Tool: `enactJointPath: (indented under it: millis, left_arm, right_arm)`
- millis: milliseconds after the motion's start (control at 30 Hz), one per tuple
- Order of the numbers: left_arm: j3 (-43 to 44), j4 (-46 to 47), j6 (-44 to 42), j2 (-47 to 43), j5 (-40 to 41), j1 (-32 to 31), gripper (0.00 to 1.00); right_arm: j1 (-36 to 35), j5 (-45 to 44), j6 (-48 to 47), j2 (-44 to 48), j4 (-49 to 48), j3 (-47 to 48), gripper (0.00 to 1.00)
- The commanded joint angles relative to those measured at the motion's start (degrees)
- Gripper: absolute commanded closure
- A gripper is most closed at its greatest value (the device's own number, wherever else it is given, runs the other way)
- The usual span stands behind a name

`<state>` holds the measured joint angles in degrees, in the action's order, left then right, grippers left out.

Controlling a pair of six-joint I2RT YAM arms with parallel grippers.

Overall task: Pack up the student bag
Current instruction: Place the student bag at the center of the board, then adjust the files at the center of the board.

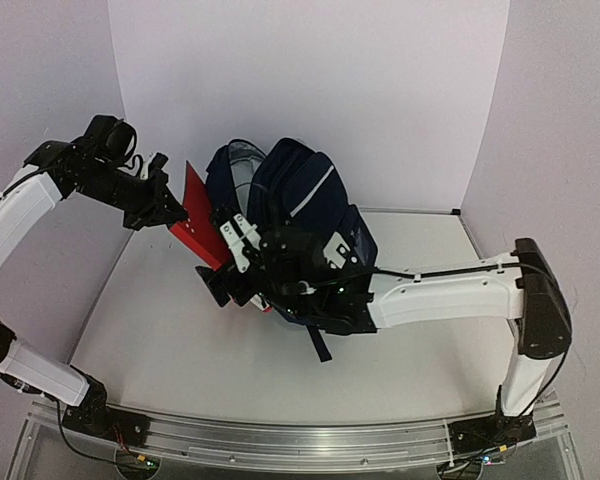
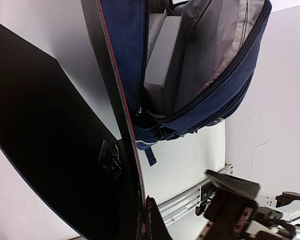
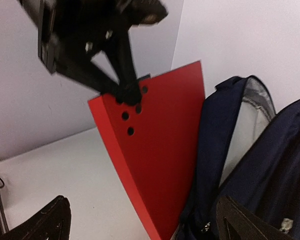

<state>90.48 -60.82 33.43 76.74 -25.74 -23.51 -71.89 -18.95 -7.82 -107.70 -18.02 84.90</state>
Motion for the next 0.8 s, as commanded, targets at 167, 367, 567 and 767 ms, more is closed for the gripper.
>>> enactJointPath:
  millis: [167,367,567,767]
  left_arm:
    - [-1.54,7.88,0.39,-3.34,-6.51,-0.27,1.0]
    - [-1.85,8.2,0.75,-3.55,-7.47,-0.22,1.0]
    - [-3.56,8.84,1.13,-4.31,-6.57,-0.25,0.9]
    - [-8.3,12.58,5.03,-9.59,4.66,-0.22,0.22]
  right_arm:
    - [-0.18,-4.03,-6.57,-13.34,-5.81,9.32,0.02]
    - [-0.18,-13.41,-11.66,-21.07,-10.9,14.6,0.24]
    - [-0.25,-16.58,-13.32,-20.66,-17.45,12.84,0.83]
    - [-0.24,-19.05,-12.28,-18.63,-20.61,9.42,1.0]
